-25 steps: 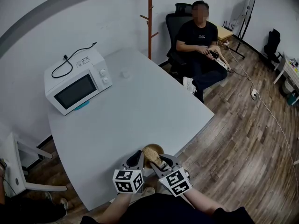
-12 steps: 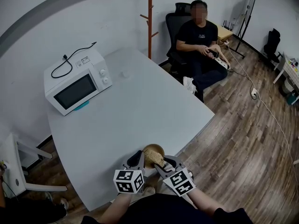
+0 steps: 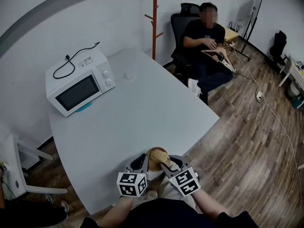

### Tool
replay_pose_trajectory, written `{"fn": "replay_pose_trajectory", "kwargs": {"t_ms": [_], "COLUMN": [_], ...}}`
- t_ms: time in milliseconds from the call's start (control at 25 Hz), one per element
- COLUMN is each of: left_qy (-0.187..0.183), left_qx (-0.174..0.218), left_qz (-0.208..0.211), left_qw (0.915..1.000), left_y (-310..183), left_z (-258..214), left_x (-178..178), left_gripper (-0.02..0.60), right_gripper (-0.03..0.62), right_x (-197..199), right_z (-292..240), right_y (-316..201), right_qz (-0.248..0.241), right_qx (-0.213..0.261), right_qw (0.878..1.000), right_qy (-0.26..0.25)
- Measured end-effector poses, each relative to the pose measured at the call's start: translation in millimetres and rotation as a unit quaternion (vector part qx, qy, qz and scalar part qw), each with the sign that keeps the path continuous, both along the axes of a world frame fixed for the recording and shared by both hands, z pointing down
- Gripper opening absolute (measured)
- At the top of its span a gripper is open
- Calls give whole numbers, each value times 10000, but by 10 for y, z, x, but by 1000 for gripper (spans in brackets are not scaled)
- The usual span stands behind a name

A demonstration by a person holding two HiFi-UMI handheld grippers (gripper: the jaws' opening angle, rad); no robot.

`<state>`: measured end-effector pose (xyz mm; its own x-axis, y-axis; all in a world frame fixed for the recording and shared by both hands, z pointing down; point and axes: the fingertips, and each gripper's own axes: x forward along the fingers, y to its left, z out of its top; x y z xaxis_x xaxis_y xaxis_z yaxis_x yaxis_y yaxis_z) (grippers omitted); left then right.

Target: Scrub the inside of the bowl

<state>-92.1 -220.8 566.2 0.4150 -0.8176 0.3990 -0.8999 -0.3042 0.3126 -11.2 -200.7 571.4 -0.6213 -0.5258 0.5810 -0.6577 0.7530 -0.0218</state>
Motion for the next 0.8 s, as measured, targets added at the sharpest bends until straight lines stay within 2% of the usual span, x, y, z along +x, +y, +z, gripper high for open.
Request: {"fn": "replay_pose_trajectory", "kwargs": {"t_ms": [280,800], "left_qy": [57,150], "left_qx": [43,21], "left_qz": [-60,-188], "left_qw": [10000,9997], "left_y": [-58,-47], "left_z": [-45,-56], "left_x": [2,-45], "left_gripper": [32,32], "right_gripper": [163,163], "right_x": [-81,-273], "right_z": [-109,-136], "right_y": [-93,-5], "right_qz": [-65,-287], "right_qx": [208,185], "right_qw": [9998,9993], "right_qy": [-33,-131]}}
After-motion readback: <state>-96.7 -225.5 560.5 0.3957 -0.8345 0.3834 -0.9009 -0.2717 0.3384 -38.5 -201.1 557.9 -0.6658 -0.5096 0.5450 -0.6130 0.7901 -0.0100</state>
